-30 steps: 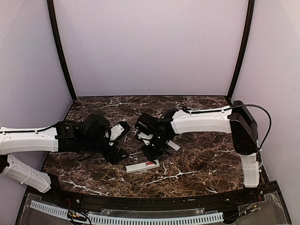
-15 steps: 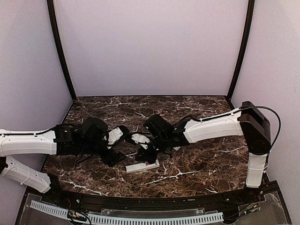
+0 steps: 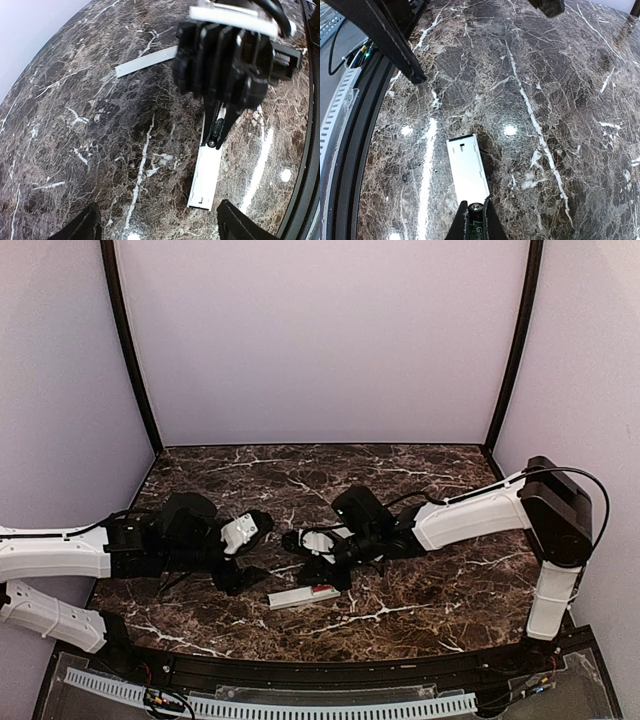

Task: Load the batteries into the remote control
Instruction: Move the remote control without the battery cover to the center of the board.

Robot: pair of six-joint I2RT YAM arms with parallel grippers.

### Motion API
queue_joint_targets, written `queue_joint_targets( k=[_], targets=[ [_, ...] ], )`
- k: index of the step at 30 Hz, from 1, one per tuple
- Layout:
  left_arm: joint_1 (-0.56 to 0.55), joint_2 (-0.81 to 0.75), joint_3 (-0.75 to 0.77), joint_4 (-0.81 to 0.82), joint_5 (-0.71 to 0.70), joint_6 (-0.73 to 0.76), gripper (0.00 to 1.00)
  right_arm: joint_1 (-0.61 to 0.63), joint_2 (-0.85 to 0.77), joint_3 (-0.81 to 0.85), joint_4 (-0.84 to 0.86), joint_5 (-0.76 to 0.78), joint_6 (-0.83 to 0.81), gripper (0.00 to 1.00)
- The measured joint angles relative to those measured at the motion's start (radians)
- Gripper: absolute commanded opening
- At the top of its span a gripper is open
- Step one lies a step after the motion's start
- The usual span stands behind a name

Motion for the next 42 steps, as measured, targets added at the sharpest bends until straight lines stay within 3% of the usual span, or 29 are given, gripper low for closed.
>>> queue_joint_targets(
  k=[12,23,28,42],
  targets=[
    [0.0,0.142,-0.004,0.011,0.201,0.209,0.84,-0.033,0.002,-0.037,0.046,-0.124,-0.141,0.0],
    [0.012,0.356,0.048,0.072,0.209,0.34,0.83,-0.086,0.03,-0.116,0.038,-0.161,-0.209,0.0],
    [0.023,0.438,0.111,0.023,0.229,0.365,0.82,-0.11,0.043,-0.139,0.032,-0.163,-0.222,0.0],
    [0.023,0.428,0.15,-0.039,0.297,0.342,0.85,-0.108,-0.005,-0.151,0.003,-0.15,-0.245,0.0]
  ],
)
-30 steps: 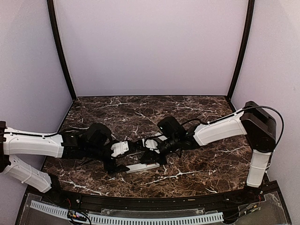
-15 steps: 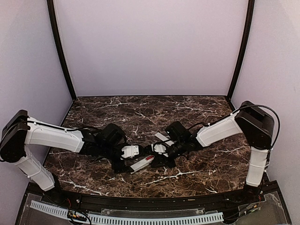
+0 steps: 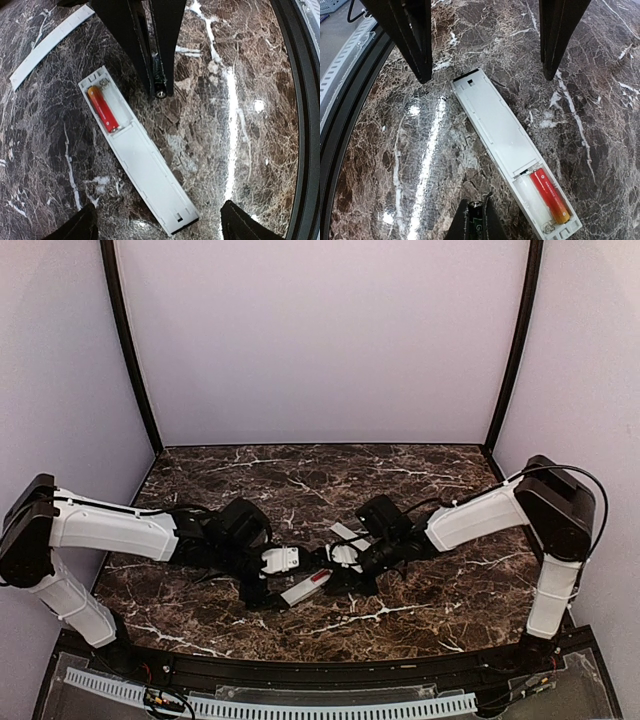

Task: Load the batteries into the remote control
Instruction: Move the remote control without the battery cover to the center of the board.

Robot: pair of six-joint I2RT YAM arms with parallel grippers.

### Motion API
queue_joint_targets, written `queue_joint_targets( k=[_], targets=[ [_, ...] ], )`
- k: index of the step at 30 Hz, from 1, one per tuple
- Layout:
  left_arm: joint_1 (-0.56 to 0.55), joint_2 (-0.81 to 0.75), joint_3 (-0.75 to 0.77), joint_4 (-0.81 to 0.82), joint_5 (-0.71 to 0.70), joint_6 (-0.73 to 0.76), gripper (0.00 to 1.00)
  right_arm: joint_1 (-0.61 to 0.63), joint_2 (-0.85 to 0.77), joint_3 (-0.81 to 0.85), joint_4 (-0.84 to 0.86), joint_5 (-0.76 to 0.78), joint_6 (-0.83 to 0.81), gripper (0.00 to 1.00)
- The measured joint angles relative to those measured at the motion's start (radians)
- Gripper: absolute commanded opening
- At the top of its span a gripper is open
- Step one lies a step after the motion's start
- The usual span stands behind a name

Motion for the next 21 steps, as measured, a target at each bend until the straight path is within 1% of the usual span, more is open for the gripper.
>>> queue_joint_targets(
  k=[3,9,14,18,21],
  targets=[
    [-0.006,-0.002,0.009,0.022,0.014,-0.015,0.86,-0.005,-0.039,-0.02,-0.003,0.005,0.014,0.0],
    [-0.008,-0.017,-0.001,0.127,0.054,-0.062,0.85,-0.025,-0.101,-0.038,0.006,0.004,0.056,0.0],
    [-0.01,-0.09,-0.082,0.22,0.064,-0.086,0.85,-0.04,-0.15,-0.057,0.052,0.001,0.09,0.0],
    [-0.014,-0.113,-0.087,0.232,0.064,-0.08,0.85,-0.06,-0.179,-0.071,0.068,0.012,0.111,0.0],
    [-0.015,-0.068,-0.066,0.192,0.042,-0.066,0.87,-0.083,-0.204,-0.089,0.07,0.023,0.127,0.0]
  ],
)
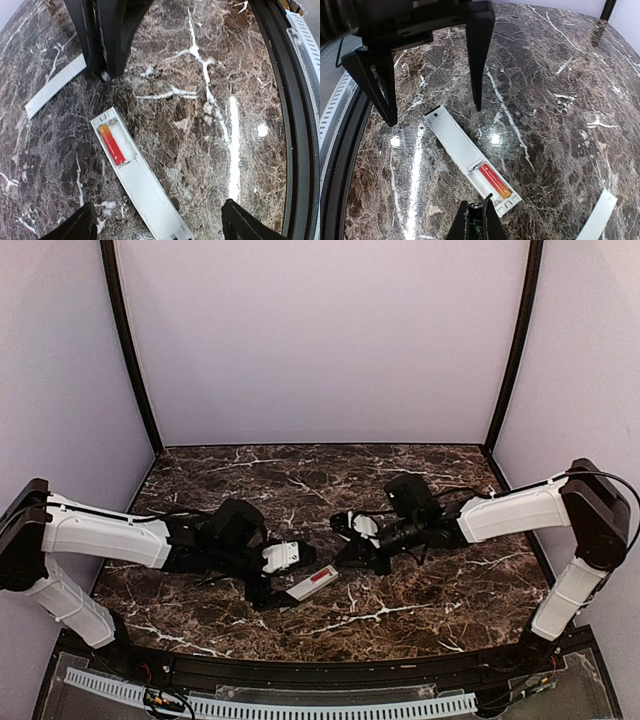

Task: Load the batteries into the remote control
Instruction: Move the remote control without the battery cover to the center of the board.

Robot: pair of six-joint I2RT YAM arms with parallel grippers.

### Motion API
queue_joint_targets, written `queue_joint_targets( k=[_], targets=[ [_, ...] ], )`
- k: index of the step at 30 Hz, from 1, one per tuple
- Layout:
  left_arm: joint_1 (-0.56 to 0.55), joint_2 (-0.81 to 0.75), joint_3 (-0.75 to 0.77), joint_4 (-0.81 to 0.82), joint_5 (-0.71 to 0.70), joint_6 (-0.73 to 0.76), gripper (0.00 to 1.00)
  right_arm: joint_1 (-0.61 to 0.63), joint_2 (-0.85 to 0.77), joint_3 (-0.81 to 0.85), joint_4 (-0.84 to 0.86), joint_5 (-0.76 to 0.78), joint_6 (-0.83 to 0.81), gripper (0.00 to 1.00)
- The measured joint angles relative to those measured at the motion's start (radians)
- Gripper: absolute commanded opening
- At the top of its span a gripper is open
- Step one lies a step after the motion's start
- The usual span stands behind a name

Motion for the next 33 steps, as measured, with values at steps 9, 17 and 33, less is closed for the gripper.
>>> queue_joint_targets(
  k=[9,17,33],
  targets=[
    [-0.006,0.187,0.13,-0.137,-0.059,0.015,0.99,-0.035,-0.085,-0.021,-0.005,0.045,0.021,0.0],
    [-0.012,0.293,0.201,-0.2,-0.15,0.0,0.59,-0.035,-0.123,-0.035,-0.015,0.064,0.028,0.0],
    [-0.071,0.327,0.234,-0.215,-0.063,0.065,0.28,-0.041,-0.198,-0.061,-0.044,0.112,0.037,0.0]
  ],
)
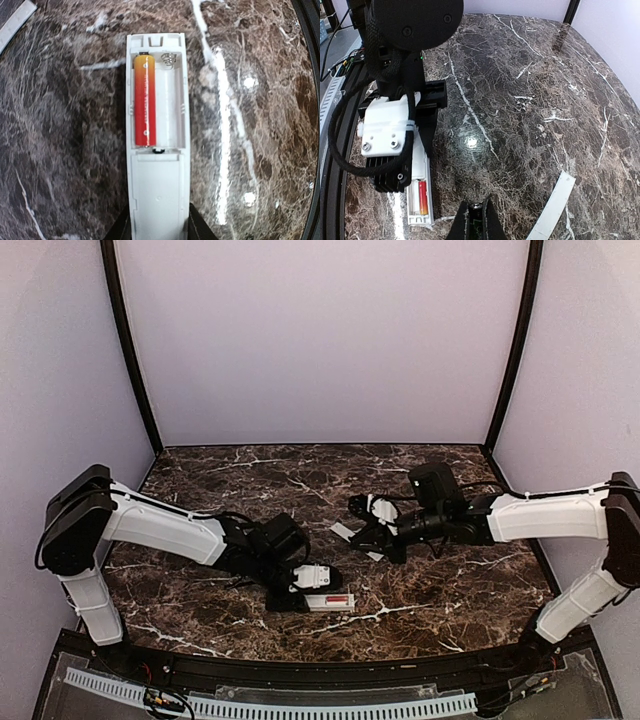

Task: Load the batteries into the remote control
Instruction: Move the remote control without the battery cover to the center of the board, then place the battery in the battery compartment.

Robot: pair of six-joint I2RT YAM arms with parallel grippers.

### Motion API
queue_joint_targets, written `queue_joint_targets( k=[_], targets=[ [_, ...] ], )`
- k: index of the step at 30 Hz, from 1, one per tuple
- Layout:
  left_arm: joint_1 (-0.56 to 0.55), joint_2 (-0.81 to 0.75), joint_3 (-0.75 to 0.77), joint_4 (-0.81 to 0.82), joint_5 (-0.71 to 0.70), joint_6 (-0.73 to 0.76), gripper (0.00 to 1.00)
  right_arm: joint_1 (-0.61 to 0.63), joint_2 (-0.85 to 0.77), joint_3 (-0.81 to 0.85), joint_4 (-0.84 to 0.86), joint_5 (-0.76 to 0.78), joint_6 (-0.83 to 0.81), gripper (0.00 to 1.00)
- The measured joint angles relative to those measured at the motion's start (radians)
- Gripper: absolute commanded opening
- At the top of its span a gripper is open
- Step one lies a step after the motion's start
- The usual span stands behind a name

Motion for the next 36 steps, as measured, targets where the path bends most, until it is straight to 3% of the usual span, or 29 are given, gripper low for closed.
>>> queue_joint_targets(
  k=[2,3,5,7,13,20,36],
  targets=[
    [-0.01,0.027,0.029,0.005,0.019,0.013,0.4,0.0,-0.015,-0.006,0.0,0.003,0.003,0.0],
    [-0.013,0.038,0.04,0.014,0.029,0.021,0.56,0.0,-0.021,-0.009,0.0,0.004,0.006,0.0],
    [-0.019,0.054,0.049,0.032,0.049,0.039,0.72,0.0,-0.032,-0.015,0.0,0.006,0.01,0.0],
    [-0.022,0.054,0.05,0.031,0.063,0.063,0.76,0.0,-0.038,-0.018,0.0,0.007,0.018,0.0],
    [-0.003,-0.019,-0.004,-0.029,0.054,0.135,0.77,0.0,-0.038,-0.02,0.0,-0.001,0.026,0.0],
    [0.055,-0.145,-0.076,-0.07,0.037,0.18,0.64,0.003,-0.027,-0.02,0.012,-0.022,0.03,0.0],
    [0.082,-0.219,-0.15,-0.026,0.049,0.154,0.7,0.15,0.203,-0.045,0.204,-0.061,0.077,0.0]
  ],
)
